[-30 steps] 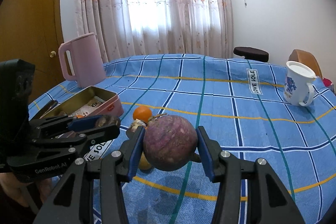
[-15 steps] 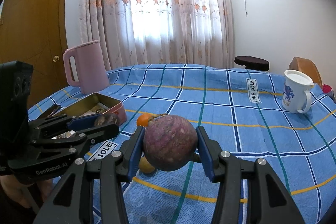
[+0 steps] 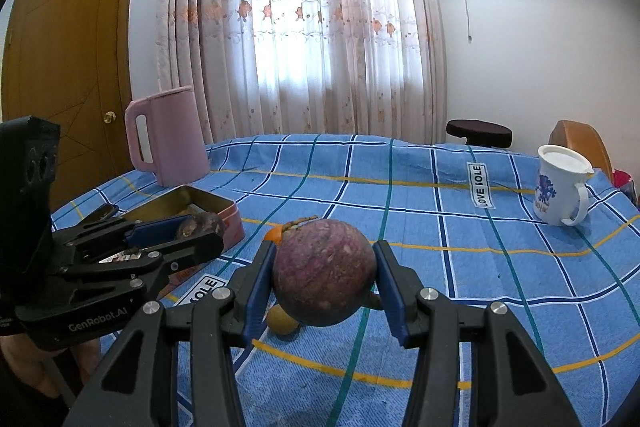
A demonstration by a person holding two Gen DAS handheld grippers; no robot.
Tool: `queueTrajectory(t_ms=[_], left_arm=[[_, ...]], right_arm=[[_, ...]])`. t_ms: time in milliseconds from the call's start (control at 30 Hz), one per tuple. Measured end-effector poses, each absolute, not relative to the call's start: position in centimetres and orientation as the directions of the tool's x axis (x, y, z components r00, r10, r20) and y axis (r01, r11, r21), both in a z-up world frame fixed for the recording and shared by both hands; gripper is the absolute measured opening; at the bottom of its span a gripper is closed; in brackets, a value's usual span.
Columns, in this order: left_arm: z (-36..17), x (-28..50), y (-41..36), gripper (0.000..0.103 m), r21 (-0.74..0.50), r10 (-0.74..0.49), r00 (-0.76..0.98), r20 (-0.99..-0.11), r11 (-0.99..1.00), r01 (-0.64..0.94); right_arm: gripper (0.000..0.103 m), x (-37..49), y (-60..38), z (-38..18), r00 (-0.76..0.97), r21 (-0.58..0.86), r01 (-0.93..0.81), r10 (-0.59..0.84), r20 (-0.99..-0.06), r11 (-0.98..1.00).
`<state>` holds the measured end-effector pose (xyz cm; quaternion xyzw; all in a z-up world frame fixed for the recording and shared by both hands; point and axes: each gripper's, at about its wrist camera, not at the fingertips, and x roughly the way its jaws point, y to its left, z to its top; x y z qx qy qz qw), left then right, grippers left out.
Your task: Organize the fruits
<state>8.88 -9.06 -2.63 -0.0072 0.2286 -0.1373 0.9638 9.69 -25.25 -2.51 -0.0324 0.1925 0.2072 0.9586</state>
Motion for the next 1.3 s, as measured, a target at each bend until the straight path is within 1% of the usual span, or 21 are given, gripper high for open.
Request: queueTrajectory(t_ms=[500, 833, 1033, 1300], left_arm=[[-2.2, 7.9, -8.9, 0.041, -0.060, -0.248, 0.887, -0.390, 0.968, 0.244], [-2.1, 7.7, -8.9, 0.041, -0.068, -0.251, 0.890, -0.380, 0.968, 0.244], [-2.1, 8.0, -8.5, 0.041, -0.080, -0.256, 0.883, -0.393, 0.966, 0.244], [-2.2, 8.4, -7.6, 0.041, -0.098, -0.253, 0.877, -0.408, 0.967, 0.233]], right_arm=[[0.051, 9.0, -25.2, -2.4, 0.856, -0.007, -0.409, 0.380, -0.349, 0.913], [0.051, 8.6, -24.9, -2.3, 0.863, -0.025, -0.410, 0.378, -0.336, 0.912], [0.051, 9.2, -24.3, -2.4, 0.842, -0.016, -0.427, 0.391, -0.372, 0.904], [0.051, 10.1, -22.8, -2.2, 0.818, -0.018, -0.463, 0.419, -0.395, 0.886]])
